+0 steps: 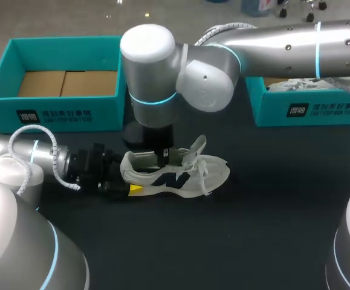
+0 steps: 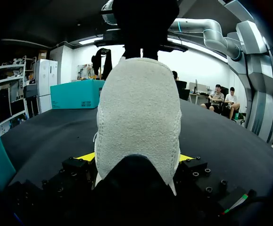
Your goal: Take the shoe out of the shoebox, open the shoe tongue, remove and reinsert the insole, then place the shoe into the shoebox
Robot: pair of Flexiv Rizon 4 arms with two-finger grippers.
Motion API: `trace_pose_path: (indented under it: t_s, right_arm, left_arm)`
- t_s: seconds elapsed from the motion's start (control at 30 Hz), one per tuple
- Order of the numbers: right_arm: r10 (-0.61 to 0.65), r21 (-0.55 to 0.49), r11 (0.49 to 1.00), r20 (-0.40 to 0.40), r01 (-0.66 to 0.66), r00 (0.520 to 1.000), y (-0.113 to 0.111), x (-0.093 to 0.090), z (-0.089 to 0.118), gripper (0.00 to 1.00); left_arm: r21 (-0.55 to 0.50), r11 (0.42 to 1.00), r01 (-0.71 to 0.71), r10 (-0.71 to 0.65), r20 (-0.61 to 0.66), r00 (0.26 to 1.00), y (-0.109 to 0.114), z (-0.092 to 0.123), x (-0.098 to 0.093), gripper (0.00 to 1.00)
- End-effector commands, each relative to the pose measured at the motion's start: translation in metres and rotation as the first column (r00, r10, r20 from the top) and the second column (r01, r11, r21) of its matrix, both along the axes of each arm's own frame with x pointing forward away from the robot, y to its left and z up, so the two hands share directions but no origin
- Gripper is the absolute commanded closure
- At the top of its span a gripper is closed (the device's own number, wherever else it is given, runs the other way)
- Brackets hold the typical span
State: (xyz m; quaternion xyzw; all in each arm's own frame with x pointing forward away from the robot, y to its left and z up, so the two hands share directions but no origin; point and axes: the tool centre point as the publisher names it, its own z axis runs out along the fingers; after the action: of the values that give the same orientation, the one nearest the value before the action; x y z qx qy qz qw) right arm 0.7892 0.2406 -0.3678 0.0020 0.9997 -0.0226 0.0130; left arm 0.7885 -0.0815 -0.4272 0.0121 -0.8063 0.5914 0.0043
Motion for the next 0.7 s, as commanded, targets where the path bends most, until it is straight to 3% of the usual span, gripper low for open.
trace_pose_path:
  t_s: [0.03, 0.2, 0.43, 0.47, 0.7]
  right_arm:
    - [-0.011, 0.002, 1.0, -0.013, 0.011, 1.0, -0.003, -0.002, -0.009, 1.0]
    - [-0.027, 0.006, 1.0, -0.017, 0.027, 0.999, -0.006, -0.003, -0.011, 1.0]
    - [-0.065, 0.031, 0.998, 0.084, 0.062, 0.994, 0.0, 0.008, -0.02, 1.0]
    - [-0.071, 0.03, 0.997, 0.091, 0.068, 0.993, 0.0, 0.009, -0.021, 0.92]
    - [-0.087, 0.045, 0.996, 0.11, 0.083, 0.99, 0.0, 0.012, -0.029, 0.73]
  left_arm:
    - [0.001, 1.0, -0.002, 0.002, 0.001, 1.0, 0.0, -0.003, 0.0, 1.0]
    - [0.001, 1.0, -0.002, 0.002, 0.001, 1.0, 0.0, -0.003, 0.0, 1.0]
    - [0.001, 1.0, -0.002, 0.002, 0.001, 1.0, 0.0, -0.003, 0.0, 1.0]
    - [0.001, 1.0, -0.002, 0.002, 0.001, 1.0, 0.0, -0.003, 0.0, 1.0]
    - [0.001, 1.0, -0.002, 0.002, 0.001, 1.0, 0.0, -0.003, 0.0, 1.0]
